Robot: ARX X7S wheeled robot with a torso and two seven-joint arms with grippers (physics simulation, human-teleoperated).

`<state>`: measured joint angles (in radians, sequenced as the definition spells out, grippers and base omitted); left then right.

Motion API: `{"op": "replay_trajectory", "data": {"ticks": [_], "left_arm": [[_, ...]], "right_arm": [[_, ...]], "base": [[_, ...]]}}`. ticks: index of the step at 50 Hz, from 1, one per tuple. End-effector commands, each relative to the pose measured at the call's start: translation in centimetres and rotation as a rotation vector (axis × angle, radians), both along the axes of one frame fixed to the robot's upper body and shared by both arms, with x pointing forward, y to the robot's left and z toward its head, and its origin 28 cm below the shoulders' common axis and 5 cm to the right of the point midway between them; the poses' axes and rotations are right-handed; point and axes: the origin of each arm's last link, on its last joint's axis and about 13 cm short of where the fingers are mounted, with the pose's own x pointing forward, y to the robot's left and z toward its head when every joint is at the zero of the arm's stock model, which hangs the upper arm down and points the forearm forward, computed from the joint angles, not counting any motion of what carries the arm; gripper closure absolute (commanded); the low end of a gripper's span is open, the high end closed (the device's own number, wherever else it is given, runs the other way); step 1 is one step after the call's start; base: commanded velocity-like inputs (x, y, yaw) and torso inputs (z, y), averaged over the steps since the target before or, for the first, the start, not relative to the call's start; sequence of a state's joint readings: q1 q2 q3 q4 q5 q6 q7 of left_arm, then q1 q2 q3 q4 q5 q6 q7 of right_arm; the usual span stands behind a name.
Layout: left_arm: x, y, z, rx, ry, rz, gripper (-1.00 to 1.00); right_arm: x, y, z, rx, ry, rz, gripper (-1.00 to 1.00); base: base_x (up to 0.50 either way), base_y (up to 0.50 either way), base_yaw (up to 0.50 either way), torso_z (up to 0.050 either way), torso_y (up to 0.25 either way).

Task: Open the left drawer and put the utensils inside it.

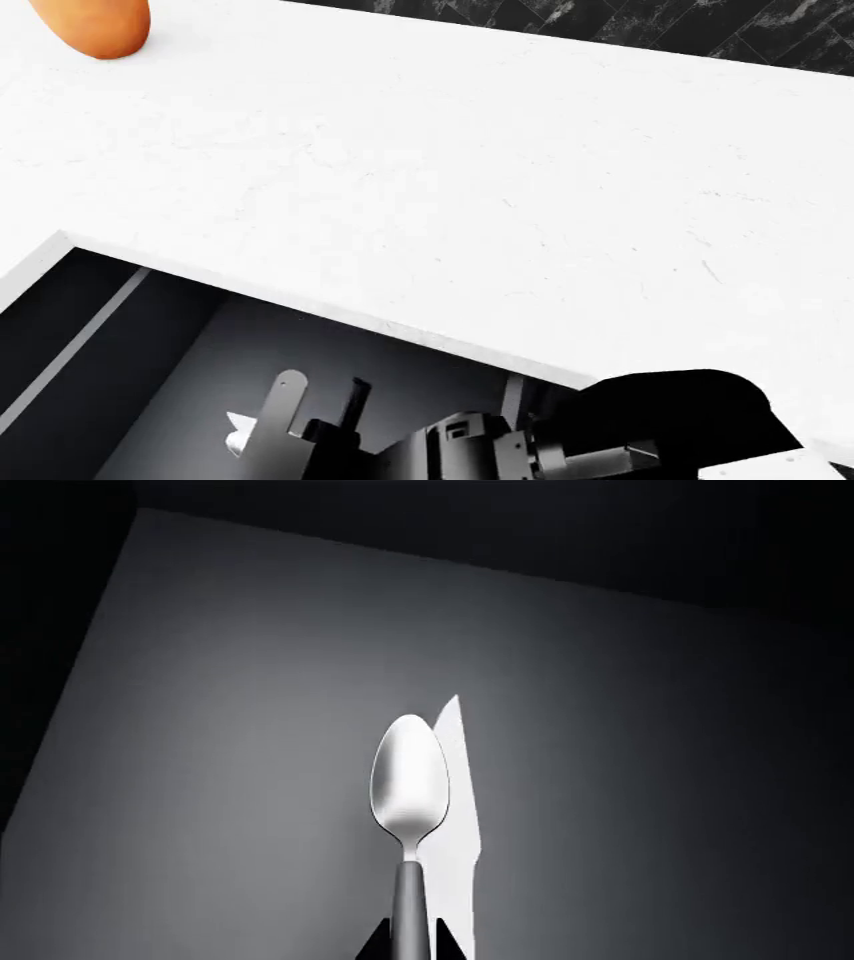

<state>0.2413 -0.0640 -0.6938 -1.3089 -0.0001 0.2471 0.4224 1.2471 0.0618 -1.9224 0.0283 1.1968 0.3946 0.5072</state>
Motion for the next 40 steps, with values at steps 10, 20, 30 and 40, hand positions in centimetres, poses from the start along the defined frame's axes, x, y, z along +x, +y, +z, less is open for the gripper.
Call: {"op": "replay_trajectory", "data": {"ticks": [10, 20, 30, 40], "left_arm": [[0.1, -0.1, 0.0, 0.000, 0.001, -0.005, -1.00], [0.1, -0.1, 0.0, 0.003, 0.003, -0.007, -1.00], [0.0, -0.2, 0.0, 0.004, 0.007, -0.012, -1.00], [0.1, -0.1, 0.0, 0.005, 0.009, -0.015, -1.00]], "right_arm": [[-0.1, 0.0, -1.7, -0.062, 0.043, 0.019, 1.00], [0.1, 0.0, 0.3, 0.022, 0.055, 0.022, -1.00], [-0.4, -0.4, 4.9, 0.199, 0.008, 0.055, -1.00], [-1.1, -1.5, 9.1, 0.381, -0.042, 0.095, -1.00]], "base": [[0.00, 0.00, 0.00, 0.000, 0.000], [0.00, 0.00, 0.00, 0.000, 0.000], [0.00, 0.00, 0.00, 0.000, 0.000], [0.00, 0.00, 0.00, 0.000, 0.000]]}}
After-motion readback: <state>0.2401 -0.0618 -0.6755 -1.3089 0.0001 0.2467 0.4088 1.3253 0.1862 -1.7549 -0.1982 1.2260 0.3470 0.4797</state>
